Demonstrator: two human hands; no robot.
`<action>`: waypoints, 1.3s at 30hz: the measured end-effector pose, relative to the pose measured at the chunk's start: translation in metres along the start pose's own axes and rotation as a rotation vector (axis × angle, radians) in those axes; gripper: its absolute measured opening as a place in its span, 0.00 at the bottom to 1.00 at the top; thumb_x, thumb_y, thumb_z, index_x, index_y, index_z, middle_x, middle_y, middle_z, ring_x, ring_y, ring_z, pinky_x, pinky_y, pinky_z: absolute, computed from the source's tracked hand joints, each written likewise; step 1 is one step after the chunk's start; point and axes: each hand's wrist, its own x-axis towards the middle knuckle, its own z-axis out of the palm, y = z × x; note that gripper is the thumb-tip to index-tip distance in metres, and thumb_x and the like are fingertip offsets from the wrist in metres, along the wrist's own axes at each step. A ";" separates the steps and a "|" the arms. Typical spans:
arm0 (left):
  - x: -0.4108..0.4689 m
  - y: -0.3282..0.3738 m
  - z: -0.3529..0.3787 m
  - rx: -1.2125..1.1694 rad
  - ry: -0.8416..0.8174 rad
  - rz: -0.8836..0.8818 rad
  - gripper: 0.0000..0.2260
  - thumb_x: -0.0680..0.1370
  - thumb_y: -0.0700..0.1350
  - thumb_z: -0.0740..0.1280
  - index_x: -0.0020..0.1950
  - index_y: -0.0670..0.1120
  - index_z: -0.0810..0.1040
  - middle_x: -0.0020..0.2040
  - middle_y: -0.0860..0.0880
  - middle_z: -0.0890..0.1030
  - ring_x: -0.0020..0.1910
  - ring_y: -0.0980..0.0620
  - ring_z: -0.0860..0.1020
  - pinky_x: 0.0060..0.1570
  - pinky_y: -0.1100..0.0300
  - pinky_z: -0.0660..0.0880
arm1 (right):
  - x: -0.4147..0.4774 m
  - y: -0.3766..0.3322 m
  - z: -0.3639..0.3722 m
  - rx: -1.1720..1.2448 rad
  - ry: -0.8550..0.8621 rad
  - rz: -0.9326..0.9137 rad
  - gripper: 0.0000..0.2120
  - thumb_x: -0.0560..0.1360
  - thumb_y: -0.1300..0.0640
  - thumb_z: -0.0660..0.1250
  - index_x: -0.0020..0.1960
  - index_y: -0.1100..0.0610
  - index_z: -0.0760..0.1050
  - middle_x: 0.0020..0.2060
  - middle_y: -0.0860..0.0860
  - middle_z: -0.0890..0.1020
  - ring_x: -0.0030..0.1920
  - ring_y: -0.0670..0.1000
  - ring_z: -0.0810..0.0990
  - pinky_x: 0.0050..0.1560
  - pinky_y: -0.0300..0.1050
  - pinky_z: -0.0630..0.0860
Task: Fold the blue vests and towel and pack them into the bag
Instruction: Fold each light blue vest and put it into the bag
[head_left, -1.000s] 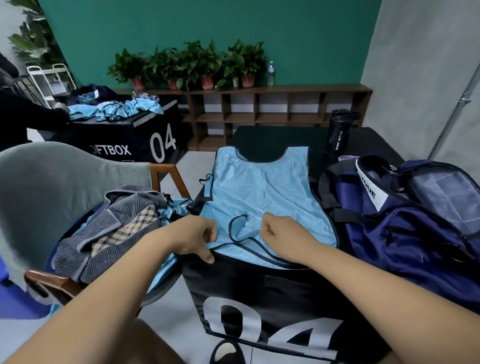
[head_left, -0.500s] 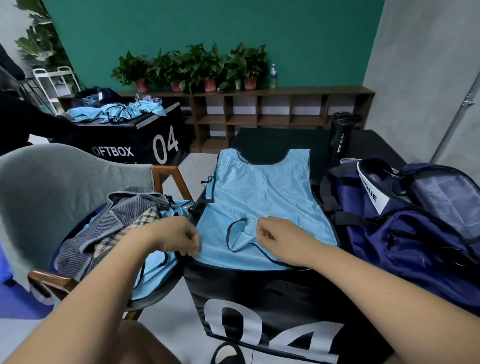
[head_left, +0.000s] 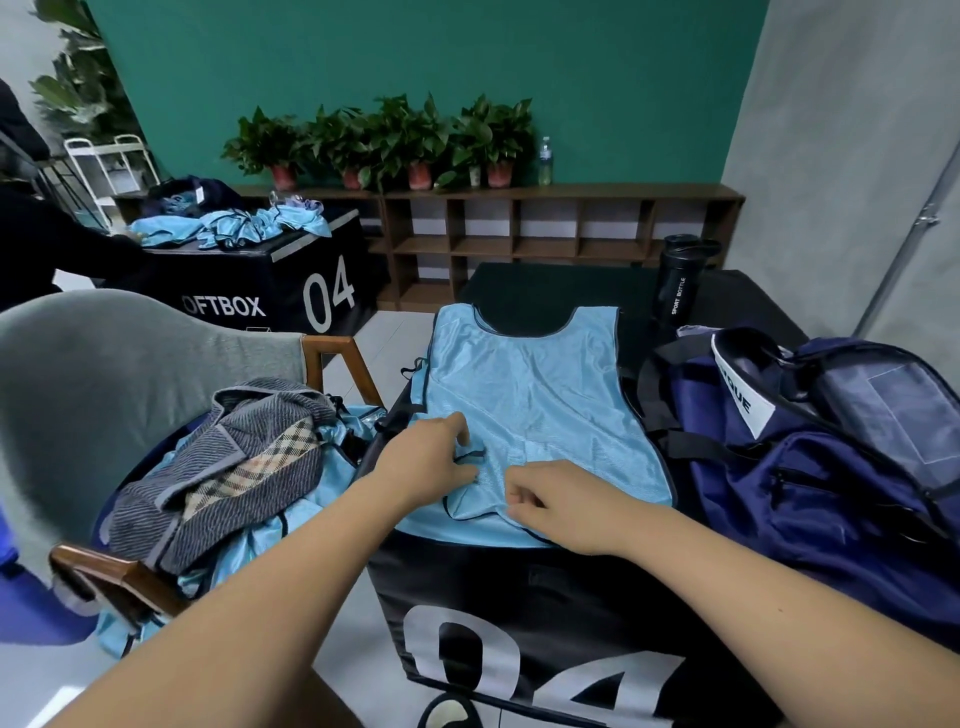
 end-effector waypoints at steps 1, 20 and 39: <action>0.000 0.000 0.000 -0.008 -0.008 -0.003 0.16 0.74 0.53 0.74 0.55 0.53 0.71 0.42 0.52 0.82 0.43 0.48 0.81 0.42 0.46 0.80 | -0.001 0.000 -0.001 0.009 -0.002 0.007 0.07 0.82 0.48 0.65 0.45 0.45 0.72 0.41 0.44 0.80 0.42 0.47 0.78 0.47 0.51 0.80; -0.034 -0.054 -0.066 -0.121 -0.491 -0.461 0.13 0.77 0.46 0.71 0.55 0.38 0.83 0.40 0.45 0.89 0.38 0.50 0.87 0.28 0.64 0.73 | -0.008 0.012 -0.024 0.104 0.068 0.198 0.09 0.79 0.41 0.68 0.46 0.45 0.77 0.41 0.43 0.81 0.40 0.43 0.78 0.44 0.43 0.77; 0.020 -0.079 -0.020 0.074 -0.051 -0.090 0.12 0.81 0.51 0.68 0.64 0.55 0.78 0.60 0.55 0.79 0.55 0.52 0.79 0.57 0.50 0.79 | 0.001 0.097 -0.041 -0.371 0.148 0.617 0.23 0.86 0.40 0.53 0.69 0.55 0.73 0.68 0.54 0.77 0.67 0.58 0.74 0.66 0.56 0.72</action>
